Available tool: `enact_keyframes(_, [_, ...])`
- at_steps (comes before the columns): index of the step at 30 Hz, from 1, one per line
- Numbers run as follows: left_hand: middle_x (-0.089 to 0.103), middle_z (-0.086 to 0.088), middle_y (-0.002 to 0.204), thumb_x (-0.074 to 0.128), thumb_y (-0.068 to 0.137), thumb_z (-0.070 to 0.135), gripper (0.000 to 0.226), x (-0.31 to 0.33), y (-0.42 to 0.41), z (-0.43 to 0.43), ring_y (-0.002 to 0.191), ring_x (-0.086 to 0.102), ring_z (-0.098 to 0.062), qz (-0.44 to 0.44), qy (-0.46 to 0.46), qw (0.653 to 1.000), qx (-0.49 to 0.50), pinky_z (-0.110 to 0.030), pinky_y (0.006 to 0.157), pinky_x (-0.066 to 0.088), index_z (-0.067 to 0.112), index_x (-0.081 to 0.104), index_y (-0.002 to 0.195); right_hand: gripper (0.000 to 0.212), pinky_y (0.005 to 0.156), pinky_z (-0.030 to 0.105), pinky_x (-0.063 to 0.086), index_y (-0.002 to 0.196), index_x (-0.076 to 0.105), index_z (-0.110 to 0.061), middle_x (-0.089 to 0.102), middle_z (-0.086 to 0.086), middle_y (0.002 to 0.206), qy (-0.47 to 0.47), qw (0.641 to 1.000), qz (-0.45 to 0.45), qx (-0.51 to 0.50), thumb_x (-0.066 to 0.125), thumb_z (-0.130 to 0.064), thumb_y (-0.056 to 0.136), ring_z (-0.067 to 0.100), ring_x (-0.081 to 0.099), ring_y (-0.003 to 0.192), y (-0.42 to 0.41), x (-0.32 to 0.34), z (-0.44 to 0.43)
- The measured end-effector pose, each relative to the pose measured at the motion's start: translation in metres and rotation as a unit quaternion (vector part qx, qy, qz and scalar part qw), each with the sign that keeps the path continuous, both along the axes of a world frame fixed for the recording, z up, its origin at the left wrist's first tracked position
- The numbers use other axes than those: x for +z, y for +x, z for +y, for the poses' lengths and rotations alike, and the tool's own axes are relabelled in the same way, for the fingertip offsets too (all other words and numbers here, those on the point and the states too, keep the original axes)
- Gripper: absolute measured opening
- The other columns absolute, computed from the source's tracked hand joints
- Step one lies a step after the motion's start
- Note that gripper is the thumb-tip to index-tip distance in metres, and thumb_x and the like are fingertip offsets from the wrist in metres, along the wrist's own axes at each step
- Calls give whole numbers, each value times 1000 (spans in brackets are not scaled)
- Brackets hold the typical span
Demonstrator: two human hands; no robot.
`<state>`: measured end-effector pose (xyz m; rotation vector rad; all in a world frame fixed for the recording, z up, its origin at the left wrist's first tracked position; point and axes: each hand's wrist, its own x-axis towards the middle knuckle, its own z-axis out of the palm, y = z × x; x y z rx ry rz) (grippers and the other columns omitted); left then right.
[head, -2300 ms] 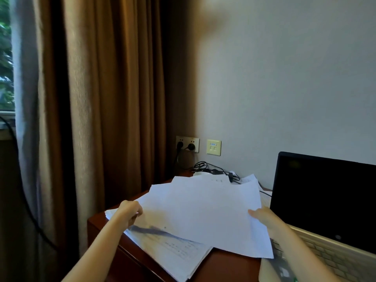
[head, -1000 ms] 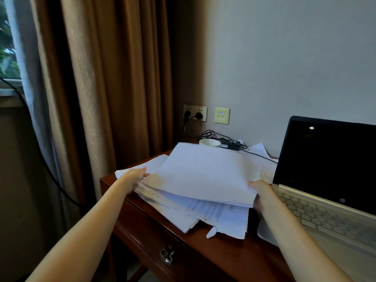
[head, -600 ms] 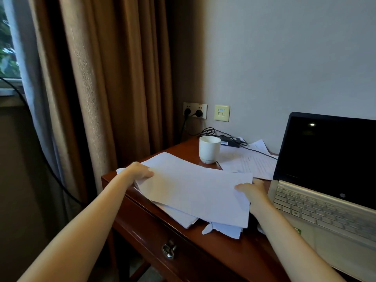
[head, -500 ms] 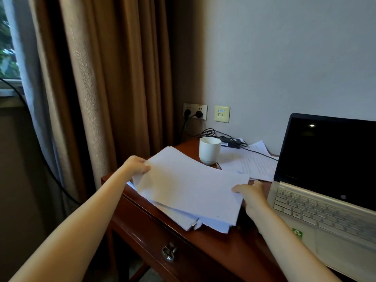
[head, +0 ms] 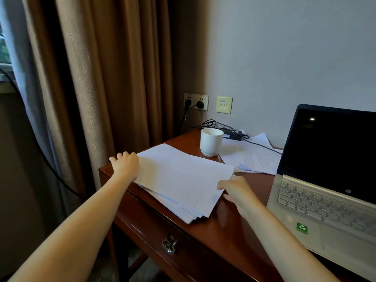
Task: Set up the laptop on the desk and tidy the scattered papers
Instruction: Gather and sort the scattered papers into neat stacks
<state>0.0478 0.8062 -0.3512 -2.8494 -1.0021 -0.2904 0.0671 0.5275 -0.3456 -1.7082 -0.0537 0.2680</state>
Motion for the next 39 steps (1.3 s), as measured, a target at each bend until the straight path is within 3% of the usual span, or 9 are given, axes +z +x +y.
enact_keyframes(3, [50,-14,128,54,87,5,44,1,2,-3,123,44,-32,-8,-33,999,-14,-47,104,31,8,43,129,47,102,40,38,127,47,-1,56,7,124,48,997,40,43,51,3,80,31,51,117,-5,3,3])
enact_keyframes(6, [49,-16,130,49,89,9,42,4,4,-8,124,42,-34,-11,-61,998,-12,-49,105,29,8,42,131,55,93,30,34,133,38,-3,48,9,135,54,994,52,77,52,0,81,27,43,127,-12,6,9])
enact_keyframes(13, [49,-15,131,34,96,18,36,10,12,-32,121,43,-34,-23,-53,994,-90,-45,101,32,10,45,130,26,101,40,39,106,50,-7,59,12,111,90,979,112,146,49,4,83,30,56,110,-26,24,1])
enact_keyframes(16, [49,-11,133,37,95,17,42,16,17,-48,123,43,-32,-38,-69,988,-130,-40,99,35,16,44,136,32,99,48,39,116,48,-7,56,18,116,118,966,145,176,48,4,86,36,57,105,-34,26,-4])
enact_keyframes(20, [53,-6,131,42,93,10,38,27,26,-77,119,50,-26,-96,-113,969,-199,-30,89,41,18,52,129,48,84,49,46,133,39,-5,33,23,142,58,973,154,161,50,1,87,47,37,129,-25,29,-13])
enact_keyframes(26, [61,-8,125,44,91,5,34,43,53,-131,114,55,-25,-121,-257,917,-279,-30,94,47,14,66,116,25,81,37,51,111,46,-8,48,14,114,-74,993,69,60,45,4,89,28,54,98,11,25,-32])
enact_keyframes(31, [56,-11,117,44,90,0,34,52,68,-174,106,51,-21,-76,-493,819,-283,-28,90,43,9,59,119,54,57,19,39,139,33,-12,43,11,135,-348,929,-124,20,50,-15,88,19,54,93,40,19,-51])
enact_keyframes(34, [46,-21,136,48,94,7,41,51,81,-195,124,47,-28,-28,-595,769,-234,-31,99,42,1,41,135,56,80,28,42,139,28,-7,30,16,139,-460,872,-168,-4,52,-24,91,32,45,121,55,11,-61])
enact_keyframes(39, [19,-25,151,48,95,6,62,54,100,-212,138,30,-37,-96,-821,552,-109,-38,104,37,0,15,147,64,99,36,38,140,26,-6,23,13,144,-499,841,-211,8,54,-37,91,32,32,131,76,4,-63])
